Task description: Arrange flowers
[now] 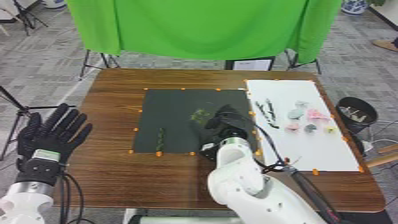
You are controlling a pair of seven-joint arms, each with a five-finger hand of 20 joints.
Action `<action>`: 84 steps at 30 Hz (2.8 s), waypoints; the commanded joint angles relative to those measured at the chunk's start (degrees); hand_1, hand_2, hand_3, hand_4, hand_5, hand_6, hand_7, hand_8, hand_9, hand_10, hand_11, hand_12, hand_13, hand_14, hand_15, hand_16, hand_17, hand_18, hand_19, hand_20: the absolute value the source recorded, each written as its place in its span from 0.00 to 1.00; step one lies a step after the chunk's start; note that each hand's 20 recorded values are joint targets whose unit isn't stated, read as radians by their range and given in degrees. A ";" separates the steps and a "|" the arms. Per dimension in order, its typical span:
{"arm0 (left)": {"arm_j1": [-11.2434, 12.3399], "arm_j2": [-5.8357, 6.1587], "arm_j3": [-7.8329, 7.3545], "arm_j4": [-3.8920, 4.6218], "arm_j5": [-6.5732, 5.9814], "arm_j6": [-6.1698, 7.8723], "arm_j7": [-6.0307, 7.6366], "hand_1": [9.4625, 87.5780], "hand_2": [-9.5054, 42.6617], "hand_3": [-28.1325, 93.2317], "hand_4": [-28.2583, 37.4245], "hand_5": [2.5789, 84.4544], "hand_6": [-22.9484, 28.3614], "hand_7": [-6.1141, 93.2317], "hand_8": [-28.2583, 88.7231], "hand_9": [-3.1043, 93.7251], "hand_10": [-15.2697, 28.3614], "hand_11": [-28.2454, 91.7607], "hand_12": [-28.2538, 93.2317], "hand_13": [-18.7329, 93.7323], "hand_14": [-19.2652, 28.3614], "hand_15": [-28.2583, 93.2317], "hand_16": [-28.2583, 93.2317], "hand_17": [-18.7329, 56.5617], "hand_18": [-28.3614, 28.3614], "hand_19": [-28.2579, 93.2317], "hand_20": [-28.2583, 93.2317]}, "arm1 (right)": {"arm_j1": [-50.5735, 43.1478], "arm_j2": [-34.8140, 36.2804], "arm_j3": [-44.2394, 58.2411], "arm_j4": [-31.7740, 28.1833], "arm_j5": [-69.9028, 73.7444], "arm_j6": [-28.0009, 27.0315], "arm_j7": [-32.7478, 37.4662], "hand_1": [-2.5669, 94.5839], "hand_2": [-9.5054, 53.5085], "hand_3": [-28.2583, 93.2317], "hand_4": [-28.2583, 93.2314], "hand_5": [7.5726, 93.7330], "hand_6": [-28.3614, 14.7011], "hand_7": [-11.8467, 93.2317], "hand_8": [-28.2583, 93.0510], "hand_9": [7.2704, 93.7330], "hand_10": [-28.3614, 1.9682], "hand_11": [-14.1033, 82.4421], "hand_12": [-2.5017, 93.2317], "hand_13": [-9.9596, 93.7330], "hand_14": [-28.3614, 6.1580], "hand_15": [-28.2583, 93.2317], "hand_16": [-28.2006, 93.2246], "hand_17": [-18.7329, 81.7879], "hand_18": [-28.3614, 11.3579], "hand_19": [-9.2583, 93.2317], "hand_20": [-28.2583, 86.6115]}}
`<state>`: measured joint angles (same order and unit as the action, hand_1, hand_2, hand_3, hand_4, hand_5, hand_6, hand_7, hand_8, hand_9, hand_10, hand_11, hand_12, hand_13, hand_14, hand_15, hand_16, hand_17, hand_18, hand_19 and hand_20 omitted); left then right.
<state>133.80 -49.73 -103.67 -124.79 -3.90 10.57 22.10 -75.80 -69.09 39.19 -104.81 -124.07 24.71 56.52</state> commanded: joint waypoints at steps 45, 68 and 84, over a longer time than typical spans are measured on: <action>-4.00 1.67 3.36 1.16 0.50 1.11 -5.62 0.24 0.47 0.80 0.00 0.46 0.66 0.22 0.17 0.38 0.77 0.42 0.32 0.38 0.77 0.53 0.17 0.17 0.75 0.52 0.27 | -4.64 -9.48 -1.80 5.98 -6.81 -3.35 -0.59 0.45 0.00 0.85 0.03 0.74 0.53 0.41 0.32 0.81 0.39 0.59 0.37 0.76 0.28 0.79 0.51 0.61 0.00 1.00 0.62; -0.91 1.99 2.28 -0.14 -1.21 1.38 1.21 0.31 0.15 0.78 0.07 0.41 0.64 0.24 0.16 0.33 0.74 0.42 0.33 0.34 0.74 0.53 0.18 0.16 0.75 0.50 0.28 | -2.28 -4.21 -4.11 2.37 -6.24 -1.52 -3.47 0.33 0.00 0.88 0.00 0.65 0.47 0.45 0.13 0.73 0.30 0.65 0.37 0.72 0.23 0.81 0.51 0.60 0.00 0.99 0.61; -0.42 1.35 1.50 -0.03 -2.85 0.67 1.12 0.30 0.23 0.79 0.04 0.42 0.65 0.24 0.16 0.35 0.75 0.42 0.33 0.36 0.75 0.52 0.18 0.16 0.75 0.51 0.29 | -2.38 -1.78 -5.79 -0.30 -7.92 -3.88 -5.46 0.35 0.00 0.88 0.00 0.69 0.42 0.25 0.14 0.77 0.31 0.57 0.33 0.74 0.24 0.79 0.51 0.60 0.00 0.98 0.61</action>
<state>132.55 -47.60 -101.47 -124.63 -6.31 11.83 23.78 -78.13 -71.59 33.41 -103.58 -131.51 22.22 51.38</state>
